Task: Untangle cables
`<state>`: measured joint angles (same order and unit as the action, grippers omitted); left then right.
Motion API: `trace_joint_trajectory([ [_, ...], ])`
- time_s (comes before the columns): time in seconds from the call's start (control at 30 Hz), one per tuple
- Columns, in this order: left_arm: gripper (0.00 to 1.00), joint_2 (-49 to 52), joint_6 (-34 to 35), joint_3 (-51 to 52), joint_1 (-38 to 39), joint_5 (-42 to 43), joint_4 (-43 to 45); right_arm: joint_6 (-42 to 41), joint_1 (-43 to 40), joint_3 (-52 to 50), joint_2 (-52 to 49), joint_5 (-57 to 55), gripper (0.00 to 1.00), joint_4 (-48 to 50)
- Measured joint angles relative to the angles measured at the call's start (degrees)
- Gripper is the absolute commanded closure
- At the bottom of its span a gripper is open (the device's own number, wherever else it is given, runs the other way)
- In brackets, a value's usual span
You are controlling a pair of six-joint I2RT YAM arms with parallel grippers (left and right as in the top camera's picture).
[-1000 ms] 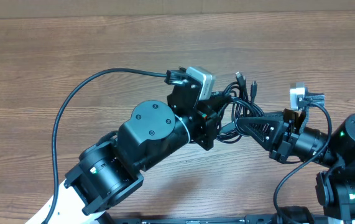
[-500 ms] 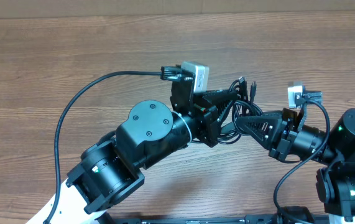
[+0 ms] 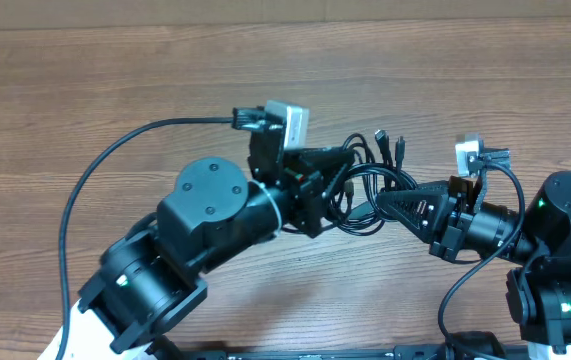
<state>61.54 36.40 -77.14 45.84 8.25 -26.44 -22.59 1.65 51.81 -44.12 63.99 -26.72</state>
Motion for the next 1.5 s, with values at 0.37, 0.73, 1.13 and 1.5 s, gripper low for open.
trace_joint_trajectory([
  [0.37,0.96,-1.8,-7.0,0.0,-0.5,-0.1,-4.2,0.2,0.3,0.0,-0.3,0.6,0.96,1.0],
  [0.73,0.96,-4.2,-8.2,0.4,-1.1,-2.8,-3.9,0.3,0.5,0.0,-0.3,1.0,0.96,1.6],
  [1.13,0.95,-10.6,-11.4,-1.4,-3.6,-17.3,-5.6,0.3,0.2,-0.9,-1.6,-1.5,0.96,-0.6],
  [1.5,0.51,-10.4,-15.9,-1.9,-3.6,-20.4,-17.6,0.2,0.2,-1.0,-1.5,0.3,0.96,4.9],
])
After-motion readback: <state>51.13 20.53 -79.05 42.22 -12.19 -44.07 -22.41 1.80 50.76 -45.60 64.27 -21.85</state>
